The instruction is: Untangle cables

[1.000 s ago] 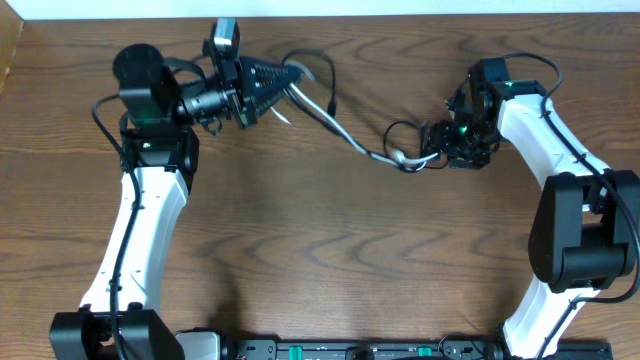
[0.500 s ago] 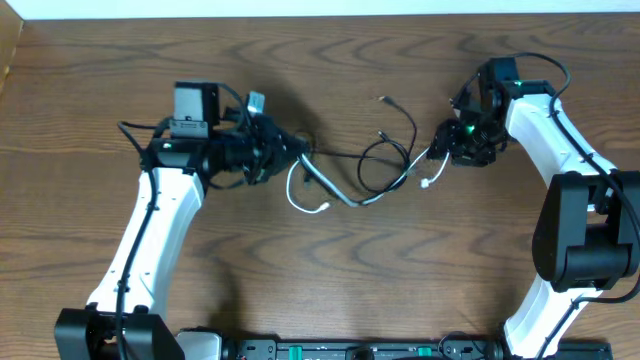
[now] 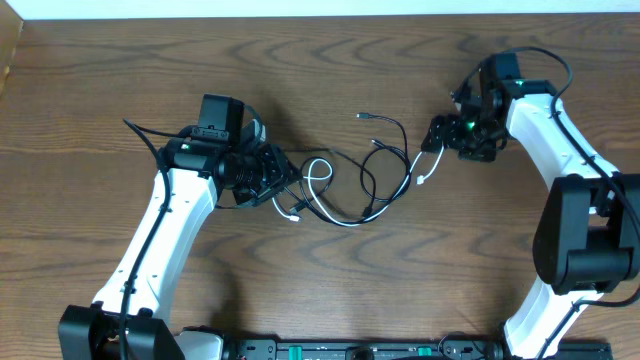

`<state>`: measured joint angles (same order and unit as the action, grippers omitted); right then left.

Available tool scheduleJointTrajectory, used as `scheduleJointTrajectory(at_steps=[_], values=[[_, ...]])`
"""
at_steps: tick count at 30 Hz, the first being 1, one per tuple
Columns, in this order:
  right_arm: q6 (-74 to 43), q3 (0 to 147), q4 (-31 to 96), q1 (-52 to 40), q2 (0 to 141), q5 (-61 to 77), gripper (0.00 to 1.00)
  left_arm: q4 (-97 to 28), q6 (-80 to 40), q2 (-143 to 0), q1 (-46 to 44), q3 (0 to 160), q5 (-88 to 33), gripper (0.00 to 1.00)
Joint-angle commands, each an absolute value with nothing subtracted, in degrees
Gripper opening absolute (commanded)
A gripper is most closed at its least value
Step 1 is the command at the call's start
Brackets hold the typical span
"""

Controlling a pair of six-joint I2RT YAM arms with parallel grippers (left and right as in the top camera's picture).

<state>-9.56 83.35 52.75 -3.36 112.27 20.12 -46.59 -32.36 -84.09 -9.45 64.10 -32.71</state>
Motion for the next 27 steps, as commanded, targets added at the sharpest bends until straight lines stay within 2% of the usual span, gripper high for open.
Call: scheduleJointTrajectory(at_steps=[1, 8, 13, 20, 27], values=[[-11.84, 87.88, 52.51, -3.31, 108.33, 16.10, 0.87, -46.59, -29.91, -83.05, -9.58, 64.36, -30.55, 0.47], [-14.94, 91.29, 51.83, -3.33, 106.56, 14.15, 0.88, -41.78, -18.13, -82.67, -13.58, 64.40, -36.05, 0.49], [-5.63, 92.51, 50.30, -3.29, 105.93, 22.39, 0.99, -36.53, -12.60, -82.67, -18.17, 64.40, -36.18, 0.54], [-5.76, 92.58, 51.83, -1.39, 105.97, 20.21, 0.99, -32.60, -12.73, -84.79, -24.34, 64.40, -30.28, 0.56], [-6.13, 92.53, 53.87, 0.45, 106.02, 19.84, 0.99, -27.55, -13.32, -91.22, -31.14, 64.40, -30.30, 0.55]])
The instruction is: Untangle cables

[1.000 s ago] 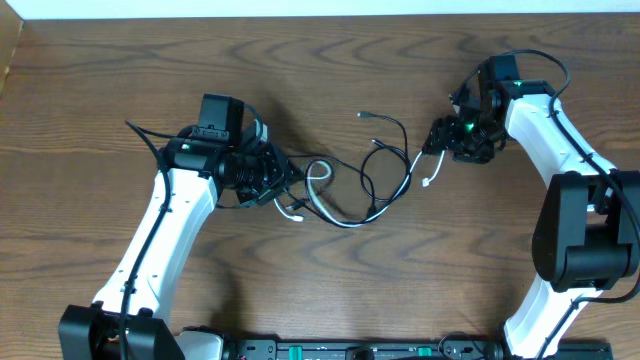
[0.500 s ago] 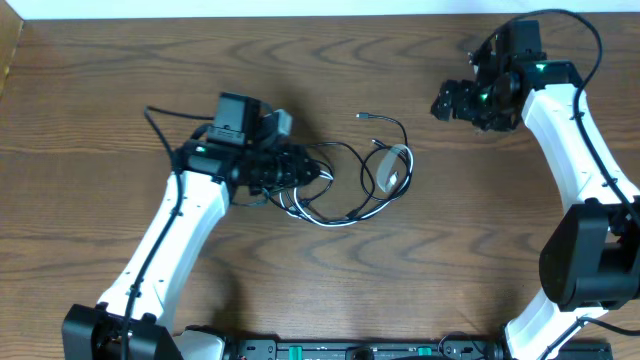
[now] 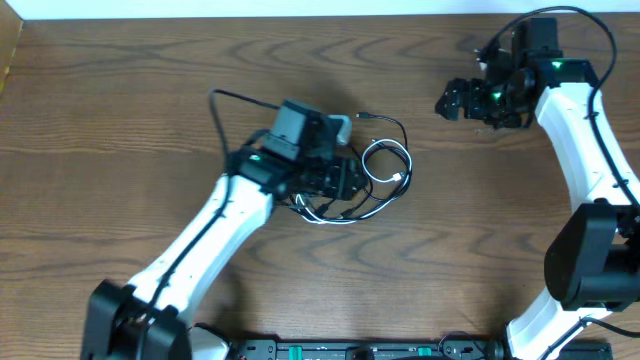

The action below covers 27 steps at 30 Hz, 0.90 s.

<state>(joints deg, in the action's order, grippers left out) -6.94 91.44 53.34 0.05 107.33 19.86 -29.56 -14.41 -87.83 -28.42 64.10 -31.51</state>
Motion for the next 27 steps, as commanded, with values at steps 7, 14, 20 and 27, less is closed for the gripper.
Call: scheduleJointTrajectory(at_steps=[7, 14, 20, 27], values=[[-6.11, 92.51, 56.12, 0.45, 106.02, 19.81, 0.99, -19.79, -10.52, -98.28, -36.58, 64.40, -25.34, 0.56], [-6.11, 91.61, 56.69, 0.03, 106.02, 19.84, 0.99, -14.70, -8.54, -104.53, -39.59, 64.40, -19.73, 0.56], [-6.11, 89.97, 56.38, -0.21, 106.02, 19.84, 0.99, -12.73, -5.58, -108.77, -40.77, 64.40, -17.87, 0.52], [-6.09, 88.27, 55.94, -0.21, 106.02, 19.84, 0.99, -8.49, -5.61, -111.44, -41.67, 64.40, -15.75, 0.43]])
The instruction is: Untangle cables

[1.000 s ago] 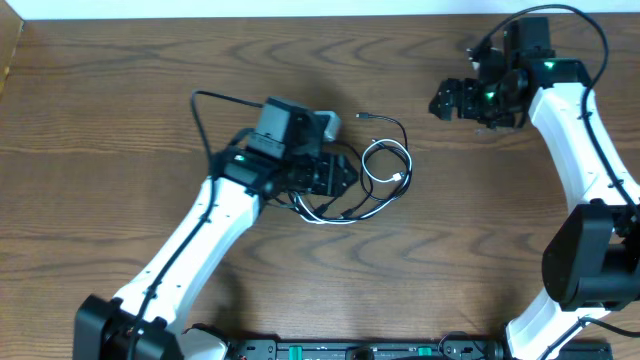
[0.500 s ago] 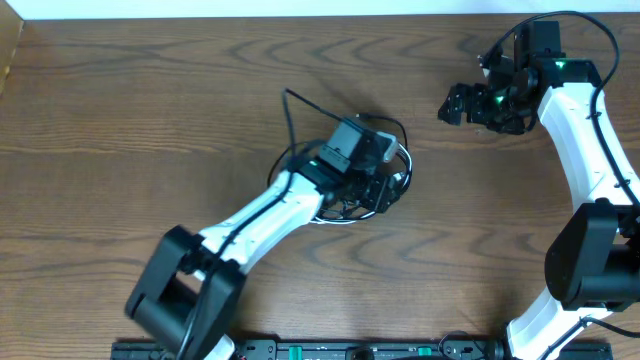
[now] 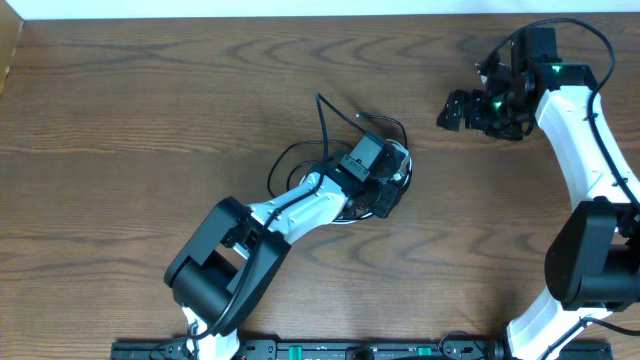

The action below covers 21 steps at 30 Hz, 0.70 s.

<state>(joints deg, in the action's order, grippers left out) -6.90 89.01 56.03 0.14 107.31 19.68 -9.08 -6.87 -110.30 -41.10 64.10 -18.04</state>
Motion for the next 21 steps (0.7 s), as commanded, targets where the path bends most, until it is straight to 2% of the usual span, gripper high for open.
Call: scheduleJointTrajectory(at_steps=[1, 9, 11, 14, 18, 21], values=[[-6.09, 88.27, 55.94, -0.21, 106.02, 19.84, 0.99, -8.38, -5.61, -111.63, -41.93, 64.40, -15.35, 0.41], [-6.13, 88.27, 55.79, -0.27, 106.04, 20.05, 0.99, -8.25, -5.61, -112.36, -43.62, 64.40, -10.81, 0.31], [-6.57, 88.25, 56.05, -0.75, 106.02, 20.14, 0.94, -8.29, -5.67, -112.36, -43.70, 64.40, -10.85, 0.27], [-7.22, 88.25, 56.58, -2.07, 106.02, 20.27, 0.92, -8.69, -6.85, -112.36, -43.70, 64.40, -10.85, 0.21], [-7.20, 88.25, 57.34, -4.12, 106.02, 19.75, 0.91, -9.47, -10.52, -112.42, -43.77, 64.27, -10.87, 0.19], [-7.25, 88.25, 57.87, -5.21, 106.02, 17.96, 0.90, -10.79, -10.81, -112.40, -43.72, 64.29, -10.87, 0.08]])
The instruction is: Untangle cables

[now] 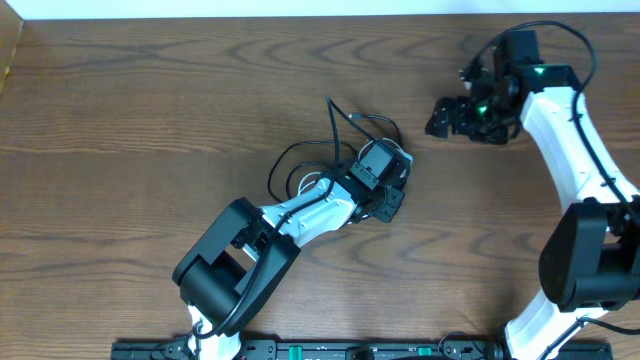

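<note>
The cables lie bunched at mid-table: a black cable (290, 158) loops out to the left, its thin end (372, 121) sticks up behind, and a white cable (308, 186) shows partly under the arm. My left gripper (388, 200) sits on the right side of the bunch, apparently shut on the cables; its fingers are mostly hidden under the wrist. My right gripper (438, 116) hovers at the far right, apart from the cables, open with nothing in it.
The brown wooden table (120, 120) runs to a white wall at the back. My left arm's links (250, 250) stretch across the front middle. A black rail (350, 350) runs along the front edge.
My right gripper has shifted a little to the left. The left gripper stays at the bunch, turned slightly, and the black loop has shifted a little.
The cables lay spread between both grippers, the left at their left end and the right by the white plug. Then the right gripper was away at the back right and the left had moved right, the cables bunched around it. The bunch now sits at mid-table.
</note>
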`<state>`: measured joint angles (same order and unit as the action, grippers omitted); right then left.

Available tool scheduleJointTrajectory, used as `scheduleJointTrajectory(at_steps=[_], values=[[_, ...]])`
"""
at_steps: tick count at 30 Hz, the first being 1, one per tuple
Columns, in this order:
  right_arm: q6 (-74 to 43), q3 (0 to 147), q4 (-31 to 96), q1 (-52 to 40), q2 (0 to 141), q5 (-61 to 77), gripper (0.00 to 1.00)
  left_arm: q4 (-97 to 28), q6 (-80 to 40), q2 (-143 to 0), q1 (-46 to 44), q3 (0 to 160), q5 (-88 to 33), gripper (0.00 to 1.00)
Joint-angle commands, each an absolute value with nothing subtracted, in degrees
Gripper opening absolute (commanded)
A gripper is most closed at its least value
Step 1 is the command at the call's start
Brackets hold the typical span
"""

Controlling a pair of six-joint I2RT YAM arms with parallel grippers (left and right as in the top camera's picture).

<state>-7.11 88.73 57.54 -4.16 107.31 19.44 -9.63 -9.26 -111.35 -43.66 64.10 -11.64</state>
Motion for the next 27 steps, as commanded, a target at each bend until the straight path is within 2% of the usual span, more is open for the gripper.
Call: scheduleJointTrajectory(at_steps=[1, 5, 8, 11, 18, 27], values=[[-7.60, 88.25, 58.13, -5.34, 106.02, 17.43, 0.89, -11.77, -11.14, -112.05, -43.62, 64.40, -11.25, 0.08], [-9.58, 88.25, 59.44, -4.75, 106.02, 17.04, 0.89, -18.81, -11.66, -106.37, -41.87, 66.08, -22.92, 0.07], [-9.19, 88.25, 59.68, -4.10, 106.02, 21.65, 0.87, -21.08, -11.68, -99.18, -39.88, 66.37, -30.76, 0.07], [-7.77, 88.25, 59.57, -4.14, 105.75, 28.51, 0.80, -21.21, -12.67, -89.80, -36.77, 66.37, -37.67, 0.07], [-4.14, 88.25, 58.35, -4.16, 101.14, 42.37, 0.79, -22.72, -17.28, -76.09, -29.69, 66.35, -41.87, 0.07], [-4.14, 88.25, 57.25, -4.67, 89.36, 48.86, 0.77, -22.98, -22.94, -73.78, -25.43, 66.35, -44.40, 0.07]])
